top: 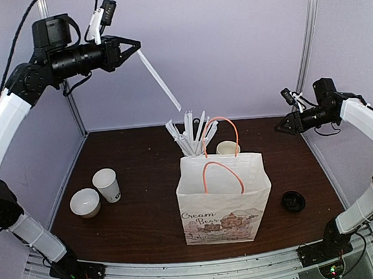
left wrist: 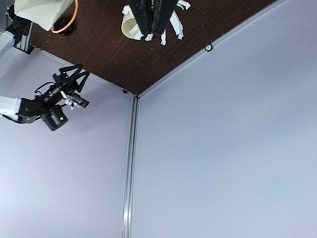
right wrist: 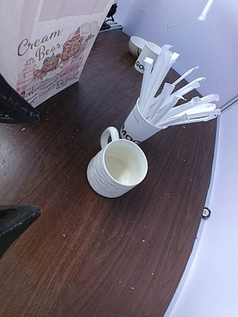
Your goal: Pack the takeout coffee
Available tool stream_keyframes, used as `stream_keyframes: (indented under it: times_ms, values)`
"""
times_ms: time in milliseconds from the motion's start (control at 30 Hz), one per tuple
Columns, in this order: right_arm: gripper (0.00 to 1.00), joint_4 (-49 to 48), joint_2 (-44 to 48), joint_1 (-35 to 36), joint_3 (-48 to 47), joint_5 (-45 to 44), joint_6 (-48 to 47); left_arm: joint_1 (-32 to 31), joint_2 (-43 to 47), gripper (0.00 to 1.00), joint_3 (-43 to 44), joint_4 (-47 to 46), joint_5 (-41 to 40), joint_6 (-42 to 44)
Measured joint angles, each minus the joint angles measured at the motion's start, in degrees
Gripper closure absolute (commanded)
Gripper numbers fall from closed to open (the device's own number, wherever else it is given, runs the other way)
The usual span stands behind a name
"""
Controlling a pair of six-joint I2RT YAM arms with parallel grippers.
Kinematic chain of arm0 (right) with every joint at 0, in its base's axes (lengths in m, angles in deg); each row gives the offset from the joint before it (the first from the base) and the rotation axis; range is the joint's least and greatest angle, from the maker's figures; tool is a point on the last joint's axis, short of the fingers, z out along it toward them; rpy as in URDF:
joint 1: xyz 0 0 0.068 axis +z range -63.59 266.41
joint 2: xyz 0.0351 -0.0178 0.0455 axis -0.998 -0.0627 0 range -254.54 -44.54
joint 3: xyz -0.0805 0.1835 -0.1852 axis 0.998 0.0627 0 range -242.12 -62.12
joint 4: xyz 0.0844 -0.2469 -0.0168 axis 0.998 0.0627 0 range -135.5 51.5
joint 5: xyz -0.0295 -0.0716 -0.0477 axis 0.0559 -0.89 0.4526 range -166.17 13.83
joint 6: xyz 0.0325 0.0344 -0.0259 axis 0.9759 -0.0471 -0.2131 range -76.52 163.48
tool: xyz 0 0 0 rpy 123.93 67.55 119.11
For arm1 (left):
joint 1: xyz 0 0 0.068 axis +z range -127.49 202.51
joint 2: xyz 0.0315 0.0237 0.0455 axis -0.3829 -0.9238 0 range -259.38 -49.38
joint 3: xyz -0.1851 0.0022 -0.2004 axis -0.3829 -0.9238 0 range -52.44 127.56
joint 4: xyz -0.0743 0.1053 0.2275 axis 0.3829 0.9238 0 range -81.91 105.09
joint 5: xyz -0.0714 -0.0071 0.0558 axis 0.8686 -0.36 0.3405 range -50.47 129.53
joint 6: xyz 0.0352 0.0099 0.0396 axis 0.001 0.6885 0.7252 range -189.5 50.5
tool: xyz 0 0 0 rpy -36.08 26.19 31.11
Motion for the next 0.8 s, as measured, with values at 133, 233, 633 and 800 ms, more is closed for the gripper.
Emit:
stream_keyframes:
  times_ms: [133,233,633,800]
  values:
    - [0.42,0.0,0.0,0.0,0.0,0.1,-0.1,-0.8,6.0,1.0,-0.9,0.1,4.0,-1.0]
    - [0.43,-0.1,0.0,0.0,0.0,0.1,-0.2,-1.2,8.9,1.0,-1.8,0.7,7.4,-2.0]
    - [0.43,-1.3,0.0,0.0,0.4,0.6,-0.1,-9.0,9.6,1.0,-5.0,9.0,19.8,-5.4]
    - [0.42,-1.5,0.0,0.0,1.1,0.9,-0.2,-14.0,7.0,1.0,-10.0,3.8,22.2,-6.5]
